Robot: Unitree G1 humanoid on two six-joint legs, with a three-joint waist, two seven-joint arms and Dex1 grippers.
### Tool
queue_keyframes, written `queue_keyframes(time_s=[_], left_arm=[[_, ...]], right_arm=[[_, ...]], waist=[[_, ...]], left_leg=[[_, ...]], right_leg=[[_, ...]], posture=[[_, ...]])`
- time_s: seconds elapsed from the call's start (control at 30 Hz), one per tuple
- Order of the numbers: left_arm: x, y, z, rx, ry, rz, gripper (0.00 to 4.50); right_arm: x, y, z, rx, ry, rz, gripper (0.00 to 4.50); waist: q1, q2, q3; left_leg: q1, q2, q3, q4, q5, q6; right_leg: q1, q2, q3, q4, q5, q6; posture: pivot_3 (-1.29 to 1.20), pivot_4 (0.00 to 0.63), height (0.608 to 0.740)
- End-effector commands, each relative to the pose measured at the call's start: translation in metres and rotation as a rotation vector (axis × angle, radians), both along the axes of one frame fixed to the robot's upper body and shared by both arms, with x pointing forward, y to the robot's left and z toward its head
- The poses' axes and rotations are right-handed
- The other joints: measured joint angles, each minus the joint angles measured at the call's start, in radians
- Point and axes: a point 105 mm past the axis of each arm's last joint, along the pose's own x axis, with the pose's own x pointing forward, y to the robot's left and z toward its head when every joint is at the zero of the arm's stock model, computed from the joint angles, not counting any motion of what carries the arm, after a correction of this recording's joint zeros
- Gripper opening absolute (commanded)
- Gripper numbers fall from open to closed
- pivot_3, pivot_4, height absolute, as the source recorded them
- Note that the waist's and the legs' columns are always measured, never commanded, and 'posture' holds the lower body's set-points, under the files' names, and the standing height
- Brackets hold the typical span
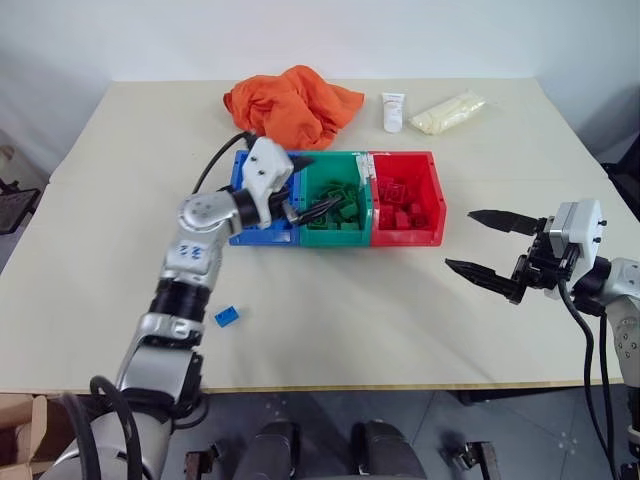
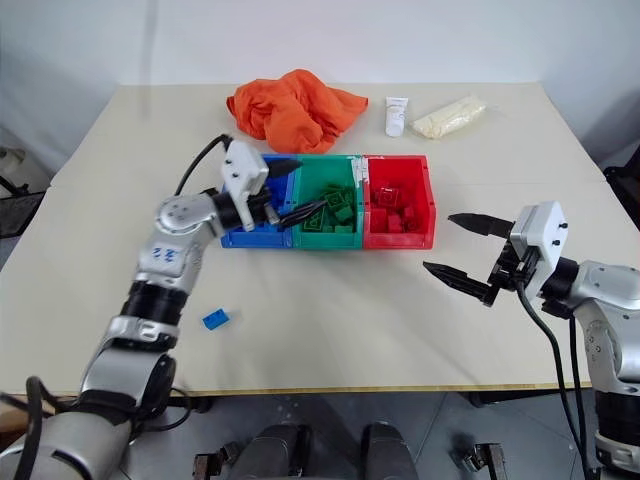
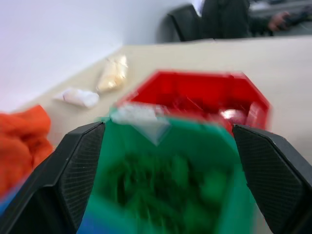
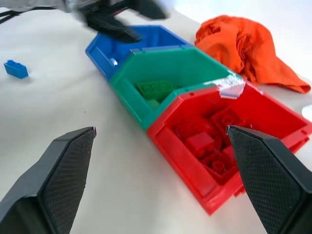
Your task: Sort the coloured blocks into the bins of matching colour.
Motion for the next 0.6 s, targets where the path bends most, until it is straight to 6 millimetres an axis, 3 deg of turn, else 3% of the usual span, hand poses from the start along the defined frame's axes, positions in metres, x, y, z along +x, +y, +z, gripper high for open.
queue_keyframes(time_s=[0.03, 0.1, 0.23, 0.4, 0.53, 0.6], left_arm=[[-0.024, 0.037, 0.010, 0.046, -0.022, 0.029, 4.44], [-0.035, 0.053, 0.007, 0.074, -0.003, 0.047, 4.44], [-0.078, 0.098, -0.004, 0.133, 0.101, 0.097, 4.44], [-0.129, 0.147, -0.034, 0.180, 0.276, 0.166, 4.44], [-0.157, 0.175, -0.047, 0.222, 0.335, 0.220, 4.44], [-0.163, 0.180, -0.046, 0.214, 0.336, 0.233, 4.44]], right_arm=[[0.004, 0.003, 0.008, -0.019, -0.027, 0.048, 4.50], [0.008, 0.004, 0.008, -0.024, -0.021, 0.068, 4.50], [0.017, 0.009, 0.006, -0.044, -0.003, 0.119, 4.50], [0.026, 0.015, 0.005, -0.049, 0.008, 0.164, 4.50], [0.028, 0.017, 0.003, -0.057, 0.021, 0.188, 4.50], [0.027, 0.018, 0.003, -0.059, 0.029, 0.208, 4.50]], waist=[[-0.007, 0.000, 0.000], [-0.006, 0.000, 0.000], [-0.008, 0.000, 0.000], [-0.009, 0.000, 0.000], [-0.004, 0.001, 0.000], [-0.002, 0.001, 0.000]], left_leg=[[0.000, 0.000, 0.000, 0.000, 0.000, 0.000], [0.000, 0.000, -0.001, 0.000, 0.000, 0.000], [0.000, 0.000, -0.001, -0.001, 0.000, 0.000], [0.001, 0.001, -0.001, -0.002, -0.001, 0.000], [0.001, 0.001, -0.001, -0.003, -0.001, 0.001], [0.001, 0.001, -0.001, -0.003, -0.001, 0.001]], right_leg=[[0.000, 0.000, 0.000, 0.000, 0.000, 0.000], [0.000, 0.000, 0.000, 0.000, 0.000, 0.000], [0.000, -0.001, 0.001, -0.002, 0.000, 0.000], [0.000, -0.001, 0.002, -0.006, 0.000, -0.001], [0.001, -0.002, 0.002, -0.007, -0.001, -0.001], [0.002, -0.002, 0.002, -0.008, -0.001, -0.002]], posture=[[0.00, 0.150, 0.740], [0.00, 0.150, 0.740], [0.00, 0.150, 0.740], [0.00, 0.150, 0.740], [0.00, 0.150, 0.740], [0.00, 0.150, 0.740]])
